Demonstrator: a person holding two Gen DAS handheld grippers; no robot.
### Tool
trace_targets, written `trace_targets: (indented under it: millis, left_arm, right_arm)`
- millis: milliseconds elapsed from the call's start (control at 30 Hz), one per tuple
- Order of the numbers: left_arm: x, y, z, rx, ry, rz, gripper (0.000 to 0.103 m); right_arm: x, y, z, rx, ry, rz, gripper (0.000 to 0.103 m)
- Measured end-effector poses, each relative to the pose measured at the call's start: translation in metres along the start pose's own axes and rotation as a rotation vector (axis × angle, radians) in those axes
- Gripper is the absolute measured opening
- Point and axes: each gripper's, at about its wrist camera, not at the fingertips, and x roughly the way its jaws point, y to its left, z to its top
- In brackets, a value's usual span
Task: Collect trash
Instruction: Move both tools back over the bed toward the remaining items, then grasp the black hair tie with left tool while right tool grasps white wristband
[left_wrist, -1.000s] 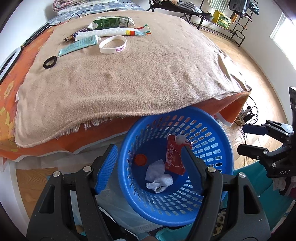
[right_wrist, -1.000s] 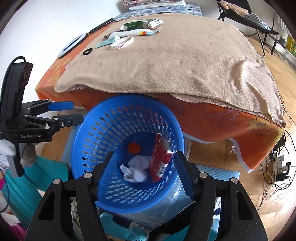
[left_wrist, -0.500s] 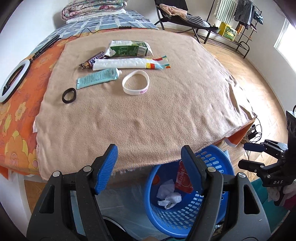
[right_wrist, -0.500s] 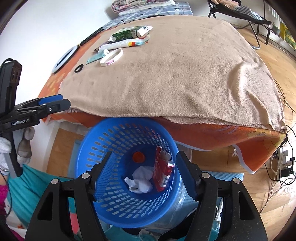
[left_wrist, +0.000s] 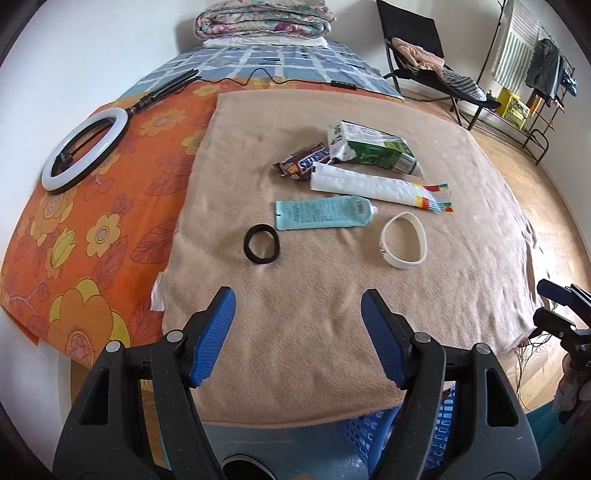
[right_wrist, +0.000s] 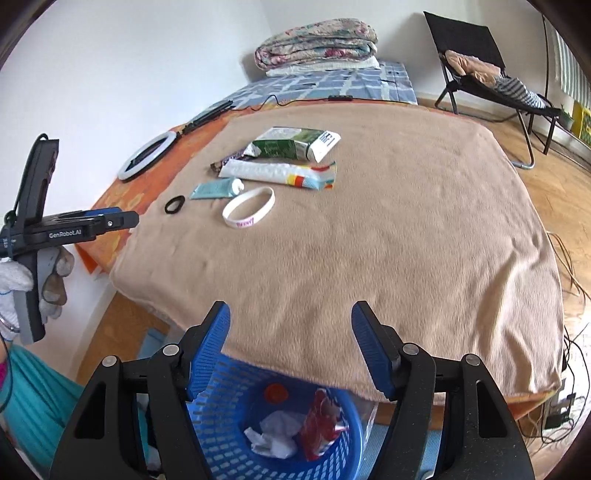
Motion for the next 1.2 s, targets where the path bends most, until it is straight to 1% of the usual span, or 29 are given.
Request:
trace_targets:
  millis: [33, 100, 267, 367, 433, 567, 767, 867, 900, 933, 967, 1067, 1167, 1200]
  left_arm:
    - [0.004, 0.003, 0.001, -0.004, 0.004, 0.009, 0.067]
    - [0.014, 0.006, 0.003, -0.006, 0.023, 0.021, 0.060]
    - [0.030, 0.007, 0.010, 0.011, 0.033, 0.039, 0.059]
    - [0.040, 0.008, 0.016, 0.012, 0.045, 0.042, 0.059]
    - [0.048, 0.011, 0.019, -0.002, 0.060, 0.036, 0.051]
    - [0.061, 0.015, 0.025, -0.023, 0.081, 0.032, 0.050]
    - [0.075, 0.018, 0.033, -0.027, 0.088, 0.042, 0.050]
    - [0.083, 0.018, 0.035, -0.016, 0.103, 0.047, 0.050]
    - [0.086, 0.017, 0.035, -0.010, 0.109, 0.053, 0.043]
    - [0.089, 0.018, 0.034, -0.007, 0.119, 0.061, 0.033]
    - [0.092, 0.019, 0.034, -0.009, 0.129, 0.065, 0.031]
    - [0.093, 0.023, 0.034, -0.017, 0.125, 0.059, 0.026]
    - [0.092, 0.026, 0.034, -0.020, 0.122, 0.060, 0.016]
    - [0.091, 0.027, 0.034, -0.026, 0.120, 0.057, 0.012]
  right_arm:
    - [0.004, 0.002, 0.007, 0.000, -0.003, 0.006, 0.068]
    - [0.013, 0.006, 0.020, 0.000, -0.003, 0.011, 0.068]
    - [0.040, 0.012, 0.046, 0.023, 0.025, 0.045, 0.068]
    - [0.056, 0.016, 0.055, 0.044, 0.053, 0.070, 0.068]
    - [0.068, 0.020, 0.060, 0.048, 0.070, 0.074, 0.068]
    - [0.090, 0.022, 0.071, 0.066, 0.096, 0.067, 0.067]
    - [0.119, 0.018, 0.083, 0.109, 0.125, 0.062, 0.054]
    - [0.130, 0.018, 0.089, 0.120, 0.132, 0.055, 0.051]
    - [0.133, 0.019, 0.091, 0.119, 0.133, 0.050, 0.048]
    - [0.137, 0.020, 0.092, 0.116, 0.136, 0.046, 0.046]
    - [0.140, 0.021, 0.093, 0.111, 0.140, 0.040, 0.044]
    - [0.148, 0.025, 0.094, 0.095, 0.148, 0.023, 0.043]
    - [0.156, 0.029, 0.093, 0.077, 0.171, 0.009, 0.031]
    - [0.158, 0.030, 0.092, 0.068, 0.170, 0.000, 0.030]
